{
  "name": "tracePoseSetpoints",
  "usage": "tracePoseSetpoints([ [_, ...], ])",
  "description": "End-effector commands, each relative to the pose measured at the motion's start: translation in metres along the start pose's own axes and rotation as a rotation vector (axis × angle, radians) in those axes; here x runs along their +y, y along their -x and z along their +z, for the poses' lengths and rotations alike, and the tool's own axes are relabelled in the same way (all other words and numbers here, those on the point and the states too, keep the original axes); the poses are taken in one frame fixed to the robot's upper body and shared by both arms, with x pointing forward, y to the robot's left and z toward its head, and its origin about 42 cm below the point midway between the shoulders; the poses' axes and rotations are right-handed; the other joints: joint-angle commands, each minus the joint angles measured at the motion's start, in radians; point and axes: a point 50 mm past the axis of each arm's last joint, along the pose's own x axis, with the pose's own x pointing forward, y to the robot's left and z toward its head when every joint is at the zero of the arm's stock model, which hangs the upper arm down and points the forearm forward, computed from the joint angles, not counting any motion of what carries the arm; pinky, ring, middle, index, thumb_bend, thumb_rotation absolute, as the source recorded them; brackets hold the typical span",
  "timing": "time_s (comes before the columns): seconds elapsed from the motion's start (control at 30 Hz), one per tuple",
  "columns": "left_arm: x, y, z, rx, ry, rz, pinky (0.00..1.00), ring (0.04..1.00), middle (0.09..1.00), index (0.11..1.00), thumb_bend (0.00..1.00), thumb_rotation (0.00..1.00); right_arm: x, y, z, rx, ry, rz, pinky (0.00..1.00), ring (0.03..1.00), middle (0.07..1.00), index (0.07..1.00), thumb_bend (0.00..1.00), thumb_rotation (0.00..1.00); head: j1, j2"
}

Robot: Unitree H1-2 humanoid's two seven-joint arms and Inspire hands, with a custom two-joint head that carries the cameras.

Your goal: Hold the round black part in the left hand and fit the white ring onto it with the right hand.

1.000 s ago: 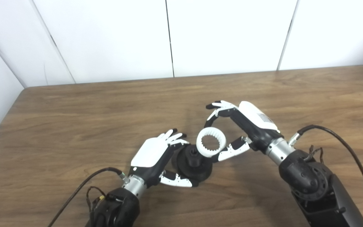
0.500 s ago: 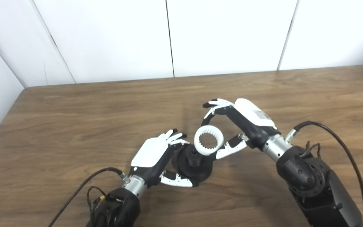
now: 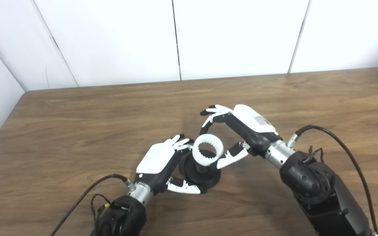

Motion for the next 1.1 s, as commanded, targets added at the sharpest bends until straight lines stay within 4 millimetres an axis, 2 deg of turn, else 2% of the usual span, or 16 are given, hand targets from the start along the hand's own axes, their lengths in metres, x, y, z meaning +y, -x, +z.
tracePoseSetpoints([
  [0.0,-0.001,-0.003,-0.001,0.006,-0.035,-0.02,0.96,0.984,0.913,0.686,0.8,0.42,-0.012,-0.008,0.008,-0.047,0.024,-0.033,0.8,0.934,0.858,0.493,0.52,0.16,0.001,0.001],
  [1.07,-0.001,-0.003,0.002,0.007,-0.03,-0.013,0.96,0.984,0.912,0.684,0.81,0.4,-0.002,-0.008,0.004,-0.03,0.027,0.046,0.83,0.939,0.864,0.494,0.52,0.16,0.008,0.003],
])
